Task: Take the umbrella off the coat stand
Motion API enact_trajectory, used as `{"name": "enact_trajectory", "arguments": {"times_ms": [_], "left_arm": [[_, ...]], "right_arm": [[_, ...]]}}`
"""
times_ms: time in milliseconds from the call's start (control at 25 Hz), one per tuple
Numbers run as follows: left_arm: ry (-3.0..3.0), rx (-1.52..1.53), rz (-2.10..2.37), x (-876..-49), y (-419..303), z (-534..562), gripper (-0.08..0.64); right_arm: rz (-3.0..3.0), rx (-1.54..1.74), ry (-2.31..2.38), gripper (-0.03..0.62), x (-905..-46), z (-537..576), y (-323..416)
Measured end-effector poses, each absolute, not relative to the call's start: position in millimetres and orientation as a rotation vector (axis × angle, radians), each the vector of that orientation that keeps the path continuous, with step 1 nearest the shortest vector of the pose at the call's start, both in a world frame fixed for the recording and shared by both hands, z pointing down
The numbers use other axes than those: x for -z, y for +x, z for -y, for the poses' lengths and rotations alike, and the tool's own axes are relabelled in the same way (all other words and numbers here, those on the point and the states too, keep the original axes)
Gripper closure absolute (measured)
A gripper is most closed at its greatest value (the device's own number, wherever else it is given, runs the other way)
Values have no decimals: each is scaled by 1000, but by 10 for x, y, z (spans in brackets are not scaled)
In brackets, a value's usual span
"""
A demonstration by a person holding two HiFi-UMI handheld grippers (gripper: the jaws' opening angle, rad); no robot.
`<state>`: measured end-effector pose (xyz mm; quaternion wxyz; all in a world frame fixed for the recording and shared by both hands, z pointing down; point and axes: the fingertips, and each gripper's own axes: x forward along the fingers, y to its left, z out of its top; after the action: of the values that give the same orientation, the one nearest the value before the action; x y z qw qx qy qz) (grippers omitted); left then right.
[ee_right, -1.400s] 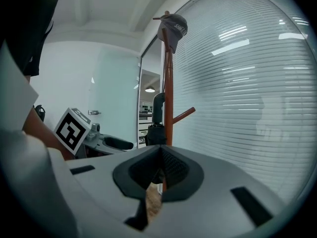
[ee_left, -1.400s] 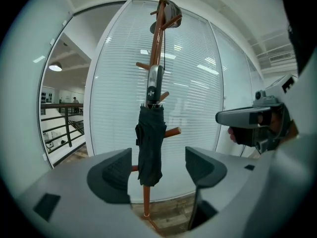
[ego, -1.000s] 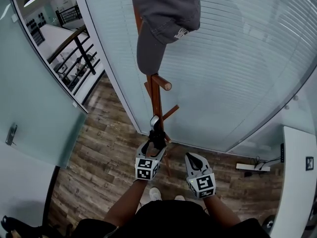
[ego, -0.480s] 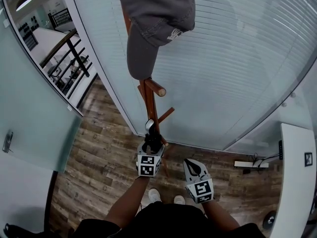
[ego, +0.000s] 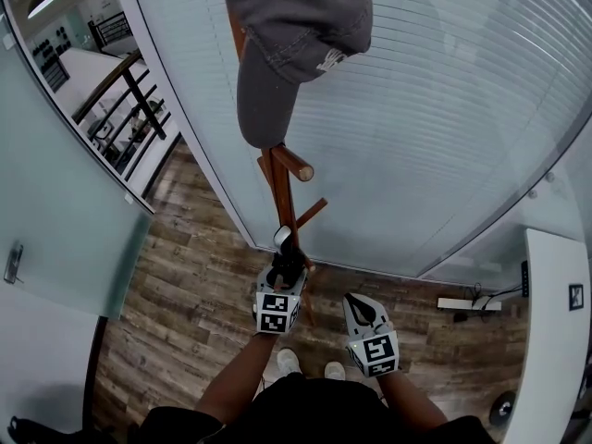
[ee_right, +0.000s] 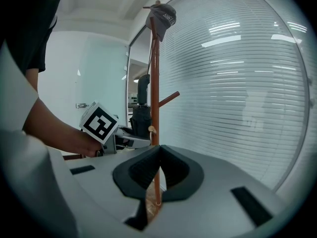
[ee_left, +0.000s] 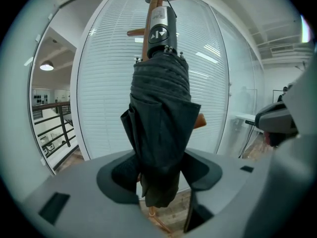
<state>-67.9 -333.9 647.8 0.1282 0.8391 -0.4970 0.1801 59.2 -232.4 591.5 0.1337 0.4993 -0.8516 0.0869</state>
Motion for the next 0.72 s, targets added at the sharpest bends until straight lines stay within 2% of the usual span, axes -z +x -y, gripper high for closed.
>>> {"name": "enact_trajectory", "arguments": {"times_ms": [400, 720], "left_arm": [[2500, -445, 1426, -6186, -692, 3131, 305], [2538, -294, 1442, -5609, -675, 3111, 307]], "right_arm": [[2493, -302, 1427, 586, -5989, 2335, 571], [2506, -308, 1425, 586, -6006, 2361, 589]]}}
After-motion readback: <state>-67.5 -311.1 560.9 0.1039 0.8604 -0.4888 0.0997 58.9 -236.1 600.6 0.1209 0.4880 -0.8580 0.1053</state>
